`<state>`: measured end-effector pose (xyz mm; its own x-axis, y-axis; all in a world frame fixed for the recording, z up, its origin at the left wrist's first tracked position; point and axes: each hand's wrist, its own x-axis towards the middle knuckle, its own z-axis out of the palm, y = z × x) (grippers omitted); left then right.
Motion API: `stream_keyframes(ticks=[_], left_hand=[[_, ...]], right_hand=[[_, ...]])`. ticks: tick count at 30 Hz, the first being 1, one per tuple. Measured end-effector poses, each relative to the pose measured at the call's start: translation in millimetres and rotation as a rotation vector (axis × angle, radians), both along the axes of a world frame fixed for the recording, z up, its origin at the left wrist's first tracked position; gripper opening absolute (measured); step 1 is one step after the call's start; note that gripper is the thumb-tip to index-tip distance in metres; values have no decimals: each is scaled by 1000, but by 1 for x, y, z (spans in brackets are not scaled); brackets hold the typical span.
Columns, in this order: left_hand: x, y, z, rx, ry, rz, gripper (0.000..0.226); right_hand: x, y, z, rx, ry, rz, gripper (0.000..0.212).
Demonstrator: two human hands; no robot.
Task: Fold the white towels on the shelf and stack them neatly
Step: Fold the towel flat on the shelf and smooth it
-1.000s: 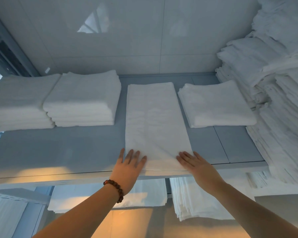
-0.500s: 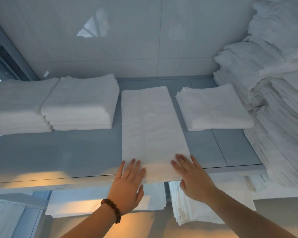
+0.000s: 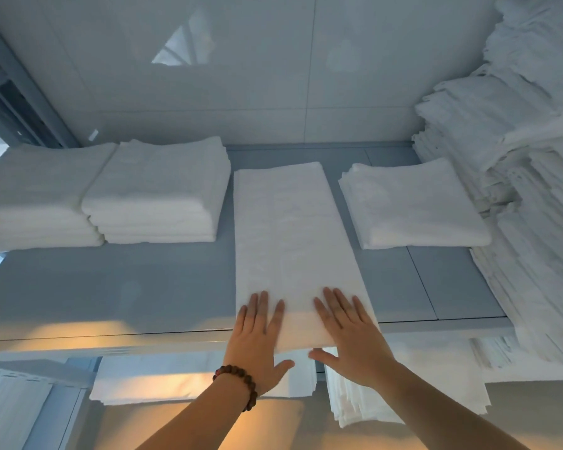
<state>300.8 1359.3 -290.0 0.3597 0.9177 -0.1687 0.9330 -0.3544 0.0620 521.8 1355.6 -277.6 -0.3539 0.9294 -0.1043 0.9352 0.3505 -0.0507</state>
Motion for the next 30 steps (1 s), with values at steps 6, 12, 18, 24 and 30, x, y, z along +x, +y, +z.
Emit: stream_keyframes(ticks=[6, 12, 18, 24, 30], left_hand=[[2, 0, 11, 22, 72, 15, 87], [20, -8, 13, 16, 224, 88, 80], [26, -24, 21, -12, 198, 103, 62], [7, -48, 38, -11, 46, -27, 71], [-23, -72, 85, 281, -297, 14, 64]], right_hand=[[16, 0, 1, 51, -25, 42, 98], [18, -2, 11, -68, -83, 86, 84], [29, -21, 21, -119, -61, 106, 81], [30, -55, 36, -70, 59, -45, 73], [16, -79, 77, 82, 198, -190, 71]])
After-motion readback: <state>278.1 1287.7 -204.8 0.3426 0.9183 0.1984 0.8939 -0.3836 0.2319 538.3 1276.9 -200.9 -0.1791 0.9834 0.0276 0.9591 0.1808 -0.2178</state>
